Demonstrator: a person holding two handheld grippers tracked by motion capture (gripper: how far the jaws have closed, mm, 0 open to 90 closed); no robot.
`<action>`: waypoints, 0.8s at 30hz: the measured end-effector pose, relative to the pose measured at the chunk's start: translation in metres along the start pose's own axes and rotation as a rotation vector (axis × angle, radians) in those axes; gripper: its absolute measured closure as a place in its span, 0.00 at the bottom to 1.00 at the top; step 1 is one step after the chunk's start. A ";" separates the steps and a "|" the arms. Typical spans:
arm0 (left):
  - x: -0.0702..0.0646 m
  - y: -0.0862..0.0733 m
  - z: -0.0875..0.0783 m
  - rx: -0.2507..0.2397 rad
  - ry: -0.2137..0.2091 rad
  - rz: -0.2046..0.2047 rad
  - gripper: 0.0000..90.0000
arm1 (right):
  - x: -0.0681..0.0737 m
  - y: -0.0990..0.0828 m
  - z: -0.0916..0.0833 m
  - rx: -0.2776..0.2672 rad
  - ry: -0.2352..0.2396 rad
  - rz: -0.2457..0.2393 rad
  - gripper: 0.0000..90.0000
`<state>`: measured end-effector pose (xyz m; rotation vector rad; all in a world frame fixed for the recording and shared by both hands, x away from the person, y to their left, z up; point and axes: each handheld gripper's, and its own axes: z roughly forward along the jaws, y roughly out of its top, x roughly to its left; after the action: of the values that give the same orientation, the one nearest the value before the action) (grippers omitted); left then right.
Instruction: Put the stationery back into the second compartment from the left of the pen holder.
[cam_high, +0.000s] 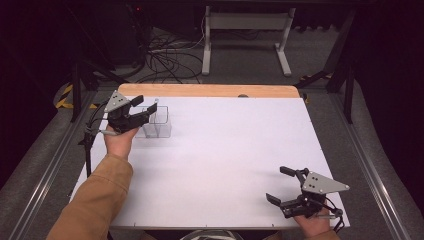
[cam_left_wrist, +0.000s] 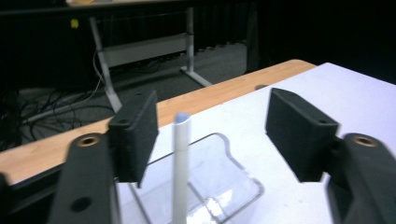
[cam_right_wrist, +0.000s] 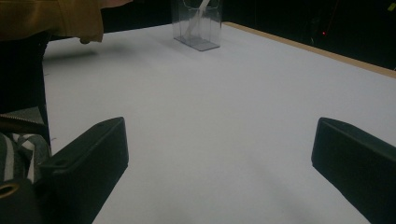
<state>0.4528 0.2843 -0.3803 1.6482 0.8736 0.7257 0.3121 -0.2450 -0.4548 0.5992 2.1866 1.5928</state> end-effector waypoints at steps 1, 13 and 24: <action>-0.003 0.002 -0.002 -0.002 -0.005 0.013 0.32 | 0.000 0.000 0.001 0.003 0.003 0.002 0.05; -0.028 0.015 -0.020 -0.014 -0.075 0.043 0.23 | 0.001 0.001 0.002 0.003 0.007 -0.002 0.05; -0.043 0.018 -0.039 0.003 -0.152 0.039 0.14 | 0.001 0.001 0.002 0.004 0.009 -0.005 0.05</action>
<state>0.4012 0.2662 -0.3546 1.7032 0.7364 0.6178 0.3122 -0.2425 -0.4547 0.5889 2.1963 1.5921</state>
